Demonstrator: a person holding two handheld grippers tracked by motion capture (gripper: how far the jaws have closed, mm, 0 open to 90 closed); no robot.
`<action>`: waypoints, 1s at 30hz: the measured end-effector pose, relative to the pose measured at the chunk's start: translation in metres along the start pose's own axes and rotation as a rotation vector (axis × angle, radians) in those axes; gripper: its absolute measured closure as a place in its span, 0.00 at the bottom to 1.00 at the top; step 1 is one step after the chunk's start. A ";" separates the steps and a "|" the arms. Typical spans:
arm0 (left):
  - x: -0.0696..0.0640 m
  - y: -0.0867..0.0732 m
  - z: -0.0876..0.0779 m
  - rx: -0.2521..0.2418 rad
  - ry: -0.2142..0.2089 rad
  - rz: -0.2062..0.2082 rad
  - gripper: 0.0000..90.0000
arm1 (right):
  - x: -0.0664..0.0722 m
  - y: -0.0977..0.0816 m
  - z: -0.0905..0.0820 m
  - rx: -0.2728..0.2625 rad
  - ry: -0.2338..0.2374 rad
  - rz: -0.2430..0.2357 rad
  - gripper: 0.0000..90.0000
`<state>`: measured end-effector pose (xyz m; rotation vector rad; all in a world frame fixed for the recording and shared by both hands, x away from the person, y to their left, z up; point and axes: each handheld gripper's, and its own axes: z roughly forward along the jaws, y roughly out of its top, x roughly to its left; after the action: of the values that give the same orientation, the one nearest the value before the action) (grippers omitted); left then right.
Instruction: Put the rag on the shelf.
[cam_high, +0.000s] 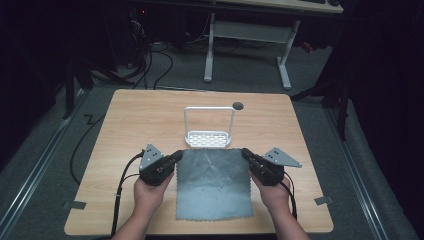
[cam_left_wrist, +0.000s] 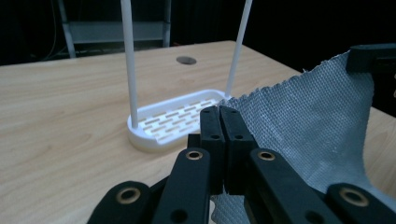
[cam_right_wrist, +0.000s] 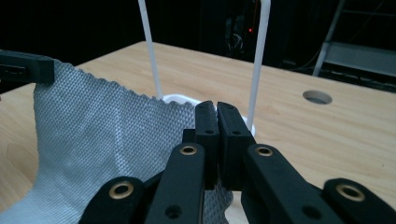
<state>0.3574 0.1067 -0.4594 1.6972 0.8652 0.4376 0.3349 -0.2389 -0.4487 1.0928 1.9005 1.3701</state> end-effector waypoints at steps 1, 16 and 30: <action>0.000 0.000 0.000 0.000 0.000 0.000 0.99 | 0.000 0.000 0.000 0.000 0.000 0.000 0.98; -0.001 0.043 -0.004 -0.116 0.009 0.043 1.00 | -0.002 0.045 -0.006 -0.111 -0.015 -0.024 0.98; 0.008 0.081 -0.016 -0.196 0.038 0.081 1.00 | -0.002 0.078 -0.009 -0.178 -0.021 -0.038 0.98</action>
<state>0.3783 0.1145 -0.3793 1.5507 0.7575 0.5921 0.3517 -0.2335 -0.3718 0.9753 1.7386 1.4690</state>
